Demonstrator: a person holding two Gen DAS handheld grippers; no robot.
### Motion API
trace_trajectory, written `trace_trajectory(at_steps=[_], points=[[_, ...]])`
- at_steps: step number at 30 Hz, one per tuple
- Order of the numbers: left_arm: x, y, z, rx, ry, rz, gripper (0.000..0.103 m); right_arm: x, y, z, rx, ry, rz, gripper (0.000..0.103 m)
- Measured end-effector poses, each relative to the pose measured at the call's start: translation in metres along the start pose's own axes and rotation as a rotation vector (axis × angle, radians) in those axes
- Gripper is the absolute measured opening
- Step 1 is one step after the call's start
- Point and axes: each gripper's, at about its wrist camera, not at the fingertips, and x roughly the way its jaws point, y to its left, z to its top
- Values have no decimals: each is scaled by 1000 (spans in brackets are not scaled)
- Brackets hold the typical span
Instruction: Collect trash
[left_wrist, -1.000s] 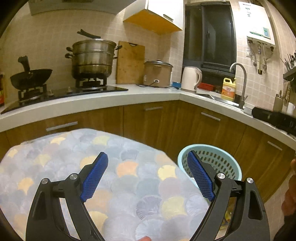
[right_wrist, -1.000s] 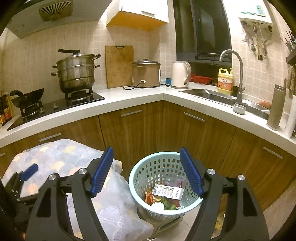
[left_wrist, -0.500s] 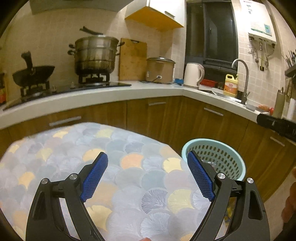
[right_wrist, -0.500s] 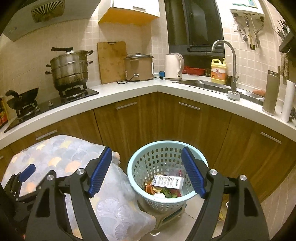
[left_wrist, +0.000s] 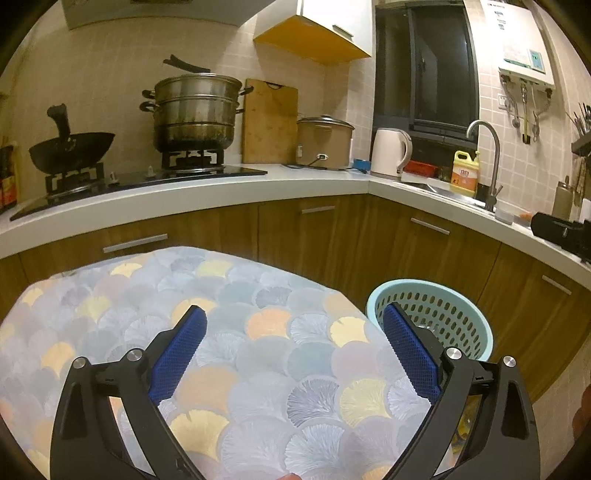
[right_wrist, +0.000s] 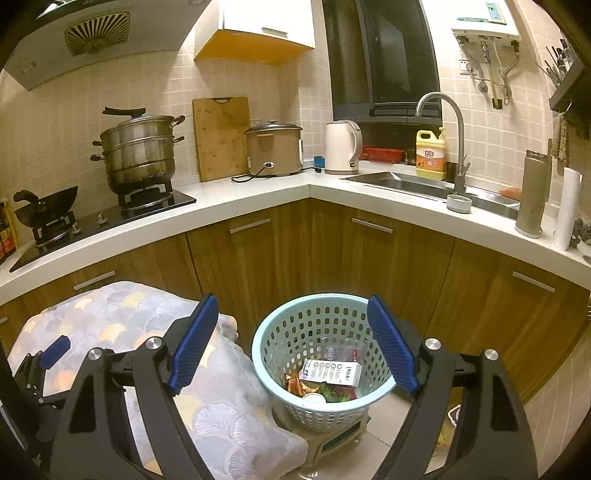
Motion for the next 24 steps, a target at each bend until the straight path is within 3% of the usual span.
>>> trace_trajectory(at_steps=[24], points=[[3, 0, -1, 5, 8, 4, 95, 0, -5, 5, -1, -6, 9, 79]])
